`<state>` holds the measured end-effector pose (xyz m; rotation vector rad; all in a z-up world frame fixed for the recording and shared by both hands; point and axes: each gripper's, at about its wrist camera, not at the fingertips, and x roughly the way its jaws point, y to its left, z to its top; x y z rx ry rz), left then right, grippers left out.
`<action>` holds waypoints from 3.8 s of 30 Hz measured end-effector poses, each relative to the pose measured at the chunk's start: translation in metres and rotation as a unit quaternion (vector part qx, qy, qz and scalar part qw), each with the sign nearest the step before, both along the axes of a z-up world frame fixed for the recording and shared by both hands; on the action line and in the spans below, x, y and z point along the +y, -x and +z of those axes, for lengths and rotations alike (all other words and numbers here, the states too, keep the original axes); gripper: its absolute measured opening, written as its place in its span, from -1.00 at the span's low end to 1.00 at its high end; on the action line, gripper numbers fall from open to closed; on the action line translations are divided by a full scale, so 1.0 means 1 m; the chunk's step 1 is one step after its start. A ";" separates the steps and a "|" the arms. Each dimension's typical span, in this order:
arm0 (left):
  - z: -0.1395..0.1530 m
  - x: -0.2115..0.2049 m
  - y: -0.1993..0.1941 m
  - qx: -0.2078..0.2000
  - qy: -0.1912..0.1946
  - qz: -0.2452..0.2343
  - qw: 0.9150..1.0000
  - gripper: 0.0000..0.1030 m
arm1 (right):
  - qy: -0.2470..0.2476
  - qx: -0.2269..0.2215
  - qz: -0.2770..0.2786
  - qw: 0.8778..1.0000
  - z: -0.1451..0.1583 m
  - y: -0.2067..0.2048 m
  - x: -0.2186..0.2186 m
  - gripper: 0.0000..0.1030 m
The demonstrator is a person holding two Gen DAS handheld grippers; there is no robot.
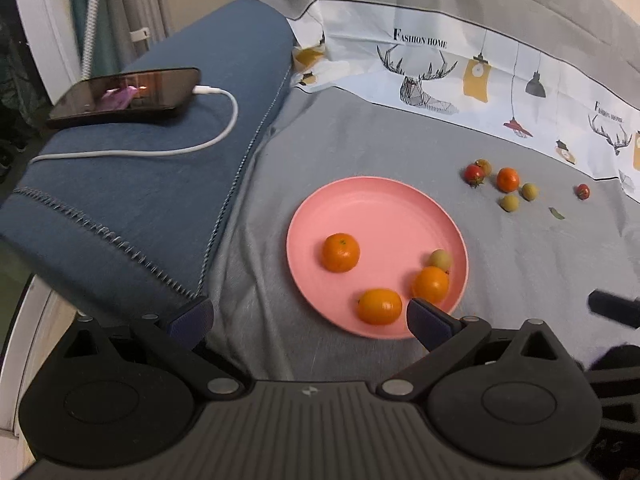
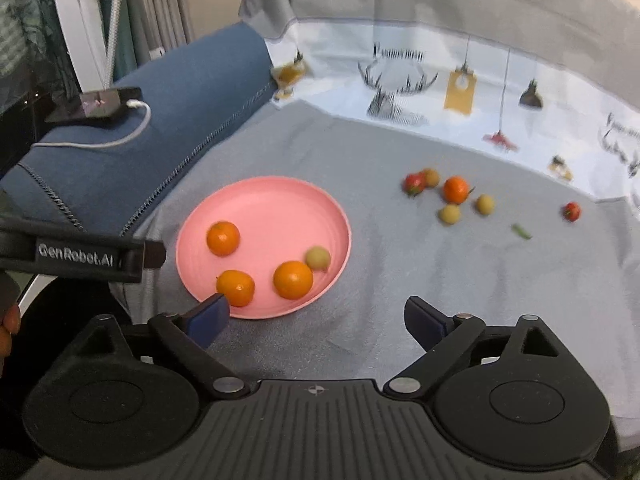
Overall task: Organize fruits
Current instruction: 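Lift both open tools up and back from the plate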
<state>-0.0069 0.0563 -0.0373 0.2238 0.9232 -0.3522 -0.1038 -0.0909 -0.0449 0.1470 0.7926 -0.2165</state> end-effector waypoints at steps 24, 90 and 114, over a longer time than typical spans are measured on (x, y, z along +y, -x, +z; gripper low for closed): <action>0.057 0.028 0.094 -0.097 0.030 -0.003 0.995 0.99 | 0.038 -0.108 0.007 0.993 0.057 0.093 0.041 0.93; 0.031 0.010 0.066 -0.055 -0.004 -0.016 0.998 0.99 | 0.001 -0.066 -0.007 0.998 0.031 0.068 0.023 0.93; 0.020 -0.037 0.033 -0.033 -0.028 -0.039 0.998 0.99 | -0.026 -0.039 -0.056 0.997 0.007 0.052 -0.025 0.93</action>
